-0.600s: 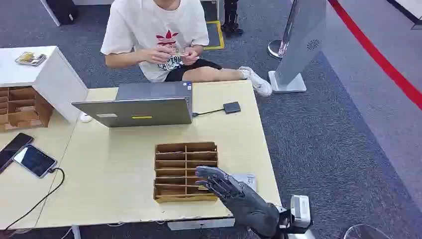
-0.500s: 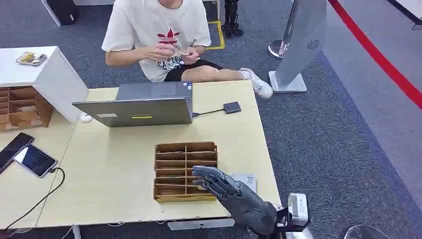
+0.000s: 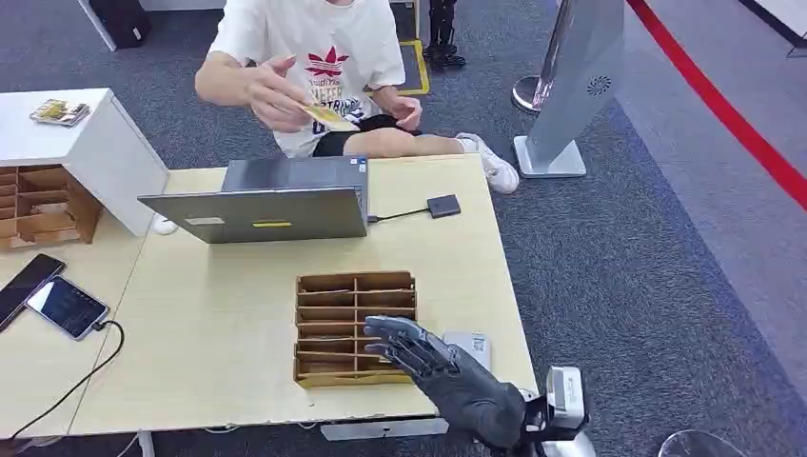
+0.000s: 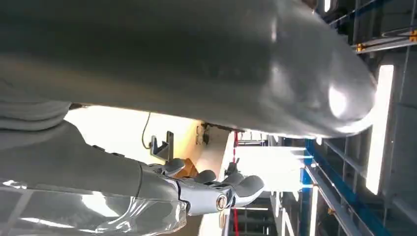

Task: Pass the card to the sensor for recognition and then transmit it.

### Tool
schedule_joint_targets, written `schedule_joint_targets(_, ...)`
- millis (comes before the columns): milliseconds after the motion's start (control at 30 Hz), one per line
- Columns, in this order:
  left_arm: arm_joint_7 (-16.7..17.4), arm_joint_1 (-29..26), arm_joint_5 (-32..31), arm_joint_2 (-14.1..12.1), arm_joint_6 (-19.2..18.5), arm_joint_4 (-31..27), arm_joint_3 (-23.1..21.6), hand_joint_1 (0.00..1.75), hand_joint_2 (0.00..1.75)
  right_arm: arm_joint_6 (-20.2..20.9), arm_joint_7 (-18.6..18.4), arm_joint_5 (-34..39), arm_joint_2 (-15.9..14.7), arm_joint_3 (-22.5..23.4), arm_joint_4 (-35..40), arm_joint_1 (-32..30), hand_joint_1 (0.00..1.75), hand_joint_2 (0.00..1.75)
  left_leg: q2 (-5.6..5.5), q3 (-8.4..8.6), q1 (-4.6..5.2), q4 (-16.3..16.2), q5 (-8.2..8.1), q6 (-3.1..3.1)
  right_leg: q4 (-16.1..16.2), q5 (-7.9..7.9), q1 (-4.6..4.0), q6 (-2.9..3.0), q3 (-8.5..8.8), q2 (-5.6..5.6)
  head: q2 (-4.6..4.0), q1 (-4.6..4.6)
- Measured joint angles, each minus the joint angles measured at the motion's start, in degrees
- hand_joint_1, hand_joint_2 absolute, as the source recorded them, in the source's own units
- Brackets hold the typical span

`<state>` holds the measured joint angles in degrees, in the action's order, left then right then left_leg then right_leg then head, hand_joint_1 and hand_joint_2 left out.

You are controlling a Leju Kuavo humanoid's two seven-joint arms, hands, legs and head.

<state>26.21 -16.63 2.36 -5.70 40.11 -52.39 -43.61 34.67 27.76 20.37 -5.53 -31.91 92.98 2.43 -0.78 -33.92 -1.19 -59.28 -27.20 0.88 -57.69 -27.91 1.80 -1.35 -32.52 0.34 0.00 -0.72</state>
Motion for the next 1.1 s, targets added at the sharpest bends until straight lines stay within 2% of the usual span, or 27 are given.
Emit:
schedule_joint_targets(133,0.7,1.9,-0.3,0.4,0.0,2.9,-3.7,0.0,0.0,0.2,-0.1,-0.5,0.0,0.6,0.1,-0.4,0.0,0.0,0.01,0.0,0.0,0.0,0.0,0.0,0.0,0.0,0.0,0.0,0.0,0.02,0.0,0.02)
schedule_joint_targets(367,2.1,2.2,0.0,0.1,0.0,3.2,-5.7,0.0,0.0,-0.5,-1.4,0.0,0.0,1.6,0.1,-1.2,0.0,0.0,0.01,-0.01,0.01,0.0,-0.01,-0.01,0.0,-0.01,0.01,0.0,-0.02,0.02,0.0,0.0)
schedule_joint_targets(400,2.4,2.2,0.2,0.0,0.0,3.2,-6.0,0.0,0.0,-0.9,-1.8,0.1,0.0,1.7,0.1,-1.2,0.0,1.75,0.01,-0.01,0.01,0.0,-0.01,-0.01,0.0,-0.01,0.01,0.0,-0.02,0.03,0.0,0.02)
schedule_joint_targets(567,3.1,2.3,2.8,-0.3,0.0,3.2,-6.9,0.0,0.0,-4.1,-3.8,0.4,0.0,2.3,0.7,-1.0,0.0,1.75,0.01,0.0,0.01,0.0,-0.01,-0.01,0.0,-0.01,0.01,-0.01,-0.01,0.02,0.0,0.0)
schedule_joint_targets(700,0.8,3.3,6.3,-0.4,-0.1,4.5,-7.9,0.0,0.0,-9.2,-5.7,-1.3,0.0,2.4,1.6,0.1,0.0,1.75,0.01,0.01,0.01,0.0,0.0,-0.01,0.0,0.0,0.01,-0.01,0.01,0.02,0.0,0.02)
schedule_joint_targets(833,-1.5,4.5,9.9,-0.4,-0.1,6.9,-8.6,0.0,0.0,-18.6,-7.5,-7.1,0.1,2.4,2.7,2.0,0.0,1.75,0.01,0.0,0.01,0.0,0.01,-0.02,0.0,0.01,0.01,-0.01,0.02,0.02,0.0,0.0)
schedule_joint_targets(900,-1.9,4.9,10.7,-0.4,-0.1,7.9,-9.2,0.0,0.0,-21.4,-7.8,-9.3,0.2,2.4,2.9,3.1,0.0,1.75,0.01,0.0,0.01,0.0,0.01,-0.02,0.0,0.01,0.01,-0.01,0.02,0.02,0.0,0.0)
schedule_joint_targets(933,-2.0,5.2,11.2,-0.3,-0.1,8.4,-9.5,0.0,0.0,-24.4,-8.2,-12.8,0.2,2.3,3.3,3.7,0.0,1.75,0.01,0.0,0.01,0.0,0.01,-0.02,0.0,0.01,0.01,-0.02,0.02,0.02,0.0,0.0)
schedule_joint_targets(1033,-1.0,5.8,11.5,0.1,-0.1,9.0,-10.3,0.0,0.0,-33.7,-10.0,-23.6,1.1,1.9,4.0,5.7,0.0,1.75,0.01,-0.01,0.01,0.0,0.01,-0.02,0.0,0.01,0.01,-0.02,0.01,0.02,0.0,0.02)
schedule_joint_targets(1100,0.8,6.1,10.9,0.1,0.0,9.0,-11.2,0.0,0.0,-37.9,-11.1,-29.4,1.9,1.4,4.6,7.1,0.0,1.75,0.02,0.0,0.01,0.0,0.01,-0.02,0.0,0.01,0.01,-0.02,0.01,0.03,0.0,0.02)
